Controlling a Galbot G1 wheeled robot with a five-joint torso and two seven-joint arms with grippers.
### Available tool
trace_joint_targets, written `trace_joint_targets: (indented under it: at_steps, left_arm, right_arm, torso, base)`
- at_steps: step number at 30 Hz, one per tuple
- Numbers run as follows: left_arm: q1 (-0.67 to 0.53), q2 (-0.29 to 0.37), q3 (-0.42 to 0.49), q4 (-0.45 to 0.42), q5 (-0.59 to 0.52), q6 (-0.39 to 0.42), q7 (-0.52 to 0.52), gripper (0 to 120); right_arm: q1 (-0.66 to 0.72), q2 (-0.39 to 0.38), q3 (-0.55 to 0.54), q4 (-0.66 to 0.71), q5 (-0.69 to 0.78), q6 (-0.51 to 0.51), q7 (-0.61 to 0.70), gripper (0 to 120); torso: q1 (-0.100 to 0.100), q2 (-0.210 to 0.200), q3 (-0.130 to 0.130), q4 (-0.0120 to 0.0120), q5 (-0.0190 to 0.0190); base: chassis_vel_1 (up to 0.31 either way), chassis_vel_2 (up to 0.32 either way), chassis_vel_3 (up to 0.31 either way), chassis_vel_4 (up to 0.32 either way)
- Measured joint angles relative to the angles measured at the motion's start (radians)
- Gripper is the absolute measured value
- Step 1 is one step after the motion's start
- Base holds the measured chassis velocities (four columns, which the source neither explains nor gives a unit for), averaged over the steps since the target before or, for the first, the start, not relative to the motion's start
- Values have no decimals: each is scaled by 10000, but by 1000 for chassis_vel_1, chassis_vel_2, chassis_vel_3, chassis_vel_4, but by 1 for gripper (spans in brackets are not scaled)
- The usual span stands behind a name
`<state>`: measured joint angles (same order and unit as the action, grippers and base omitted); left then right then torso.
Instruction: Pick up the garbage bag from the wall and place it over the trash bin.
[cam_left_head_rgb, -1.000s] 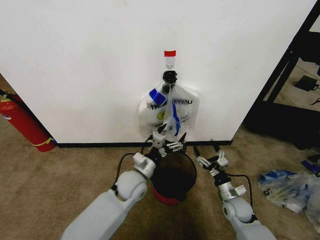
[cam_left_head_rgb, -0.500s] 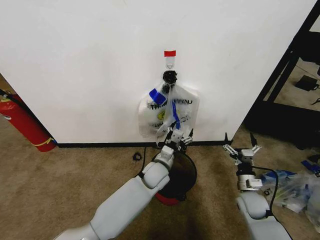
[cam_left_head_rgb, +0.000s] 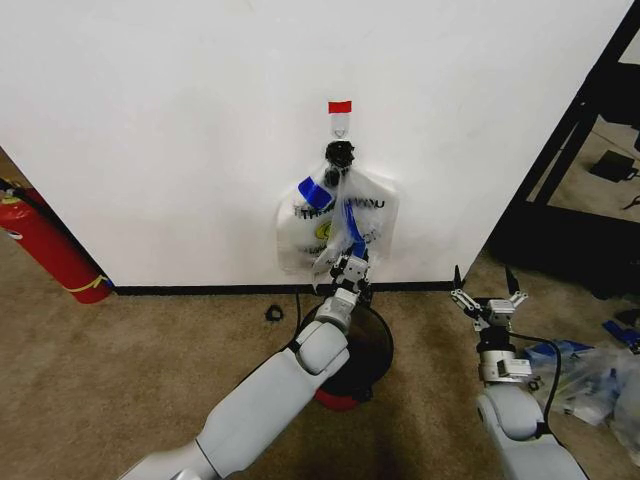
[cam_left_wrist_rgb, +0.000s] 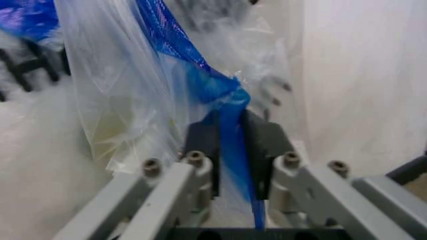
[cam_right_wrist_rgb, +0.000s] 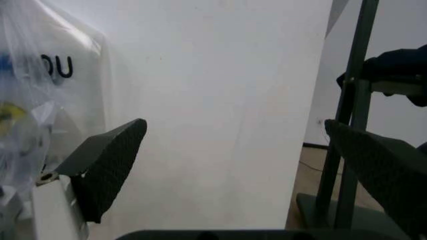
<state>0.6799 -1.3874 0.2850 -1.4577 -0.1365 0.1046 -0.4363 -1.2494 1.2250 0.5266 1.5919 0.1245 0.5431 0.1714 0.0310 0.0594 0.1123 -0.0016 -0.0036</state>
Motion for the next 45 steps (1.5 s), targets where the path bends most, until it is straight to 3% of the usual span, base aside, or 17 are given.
trace_joint_targets:
  at_steps: [3,6,30,35,45]
  left_arm:
    - [279,203,-13,-551,-36,233,-2,0]
    - [579,385,-21,-929,70,418,23,0]
    - [928,439,-297,-1146,267,430,-10,0]
    - [833,439,-285,-1122,266,475,2,11]
    - [742,365,-238,-989,264,502,13,11]
  right_arm:
    - [7,7,-37,-33,-11,22,-27,99]
    - [0,33,-81,-39,-20,41,-43,99]
    - [-346,173,-186,273,-216,130,-133,99]
    - [-384,221,-182,304,-268,146,-135,99]
    - [-429,217,-161,362,-272,151,-135,99]
  torso:
    - [-1,0,0,1,-1]
    - [-2,0,-1,2,-2]
    - [-2,0,-1,0,-2]
    - [-1,0,0,0,-1]
    - [-1,0,0,0,1]
  base:
    - [0,0,0,0]
    - [0,0,0,0]
    - [0,0,0,0]
    - [0,0,0,0]
    - [0,0,0,0]
